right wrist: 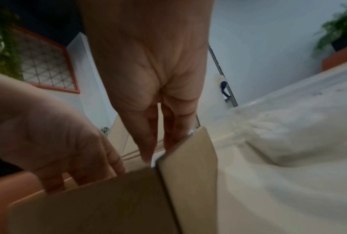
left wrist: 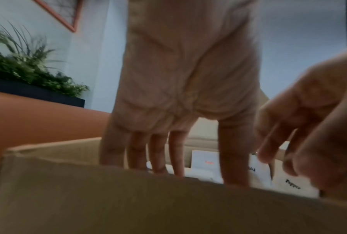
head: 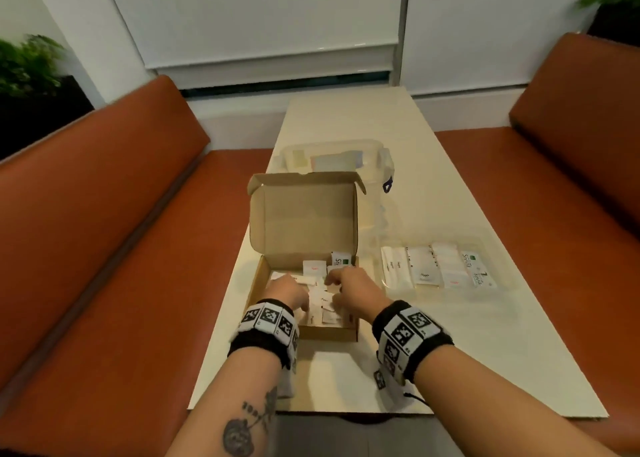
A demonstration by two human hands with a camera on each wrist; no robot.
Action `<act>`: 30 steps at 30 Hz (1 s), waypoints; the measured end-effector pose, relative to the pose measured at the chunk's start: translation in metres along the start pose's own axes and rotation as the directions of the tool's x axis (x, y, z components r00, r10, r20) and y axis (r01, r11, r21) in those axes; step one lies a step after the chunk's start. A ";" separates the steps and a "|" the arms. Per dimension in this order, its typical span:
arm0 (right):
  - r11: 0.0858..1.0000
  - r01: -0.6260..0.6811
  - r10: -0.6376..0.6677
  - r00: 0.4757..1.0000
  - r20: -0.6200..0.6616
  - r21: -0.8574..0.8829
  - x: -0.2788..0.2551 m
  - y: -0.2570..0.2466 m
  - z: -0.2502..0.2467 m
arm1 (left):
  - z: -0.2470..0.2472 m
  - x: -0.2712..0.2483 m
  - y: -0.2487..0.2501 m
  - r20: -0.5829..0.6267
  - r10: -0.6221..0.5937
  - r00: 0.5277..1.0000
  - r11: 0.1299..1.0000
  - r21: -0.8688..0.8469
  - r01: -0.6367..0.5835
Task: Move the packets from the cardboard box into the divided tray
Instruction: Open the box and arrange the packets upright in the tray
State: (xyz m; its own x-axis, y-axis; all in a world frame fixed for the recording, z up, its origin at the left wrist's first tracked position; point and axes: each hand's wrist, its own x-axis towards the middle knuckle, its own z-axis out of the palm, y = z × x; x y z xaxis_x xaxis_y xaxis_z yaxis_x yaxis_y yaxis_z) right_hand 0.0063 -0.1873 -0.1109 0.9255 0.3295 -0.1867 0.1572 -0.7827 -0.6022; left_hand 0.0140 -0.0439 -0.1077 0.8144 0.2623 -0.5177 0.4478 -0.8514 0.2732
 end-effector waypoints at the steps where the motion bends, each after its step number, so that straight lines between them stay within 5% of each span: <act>1: 0.998 -0.006 0.008 0.999 0.031 -0.062 0.004 -0.005 0.003 | -0.001 0.001 -0.002 0.061 -0.008 0.998 0.998 0.055 0.005; 5: 0.945 -0.014 0.065 0.987 0.145 -0.327 0.015 -0.020 0.014 | 0.000 0.006 -0.003 0.127 0.063 0.990 0.972 0.215 -0.090; 9: 0.892 -0.056 0.152 0.971 0.183 -0.448 0.019 -0.031 0.021 | 0.013 0.010 -0.008 0.072 0.139 0.988 0.981 0.122 -0.148; 15: 0.932 -0.166 0.241 0.948 0.207 -0.322 0.014 -0.037 0.026 | 0.011 0.006 -0.015 0.106 0.290 0.951 0.945 0.124 -0.302; 23: 0.944 -0.315 0.330 0.900 0.286 -0.097 0.008 -0.033 0.025 | 0.002 0.003 -0.019 0.179 0.279 0.944 0.955 0.056 -0.293; 30: 0.952 -0.290 0.280 0.955 0.101 0.099 0.001 -0.022 0.020 | -0.004 -0.001 -0.024 0.168 0.327 0.930 0.924 -0.264 -0.277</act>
State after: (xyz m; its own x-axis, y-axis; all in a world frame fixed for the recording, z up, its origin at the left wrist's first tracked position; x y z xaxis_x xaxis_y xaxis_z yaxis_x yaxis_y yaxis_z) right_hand -0.0034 -0.1594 -0.1130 0.8927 0.1486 -0.4255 -0.1528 -0.7884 -0.5959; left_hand 0.0039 -0.0223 -0.1108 0.8417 -0.1104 -0.5285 0.2860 -0.7392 0.6098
